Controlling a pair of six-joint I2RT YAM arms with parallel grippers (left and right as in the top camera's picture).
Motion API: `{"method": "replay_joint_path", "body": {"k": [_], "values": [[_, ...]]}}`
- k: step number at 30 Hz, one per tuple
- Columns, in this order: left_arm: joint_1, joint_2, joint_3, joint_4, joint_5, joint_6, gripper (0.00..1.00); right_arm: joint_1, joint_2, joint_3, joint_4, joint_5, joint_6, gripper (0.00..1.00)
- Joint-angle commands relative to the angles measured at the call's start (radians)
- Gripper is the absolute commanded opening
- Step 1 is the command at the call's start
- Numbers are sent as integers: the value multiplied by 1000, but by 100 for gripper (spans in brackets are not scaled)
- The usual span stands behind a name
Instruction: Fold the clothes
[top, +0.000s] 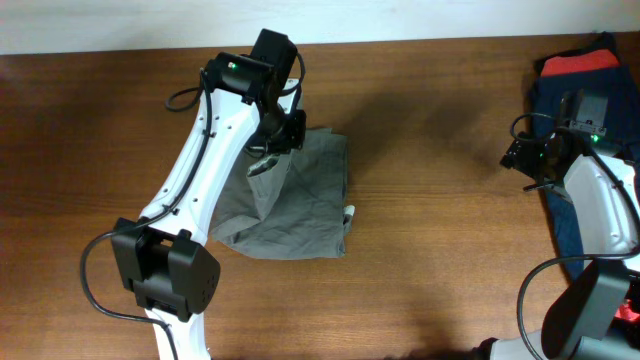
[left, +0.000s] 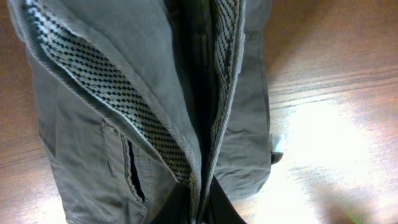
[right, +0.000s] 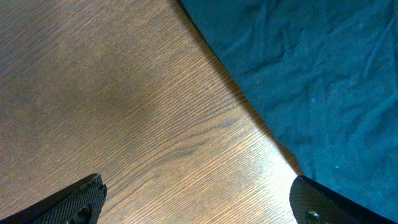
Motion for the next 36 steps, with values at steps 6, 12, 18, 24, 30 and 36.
{"method": "replay_joint_path", "body": {"k": [6,12,18,24,30,36], "values": [[-5,66,-3,-3,-5,-13,8,-2,0,-4,0,2,-5,99],[-8,94,-3,-4,1,-13,8,-2,0,-4,0,2,-5,99],[-12,95,-3,-3,1,-13,10,-2,0,-4,0,2,-5,99],[-14,97,-3,-4,1,-13,22,-2,0,-4,0,2,-5,99],[-16,97,-3,-3,1,-13,23,-2,0,-4,0,2,-5,99],[-16,97,-1,9,1,-13,17,-2,0,-4,0,2,-5,99]]}}
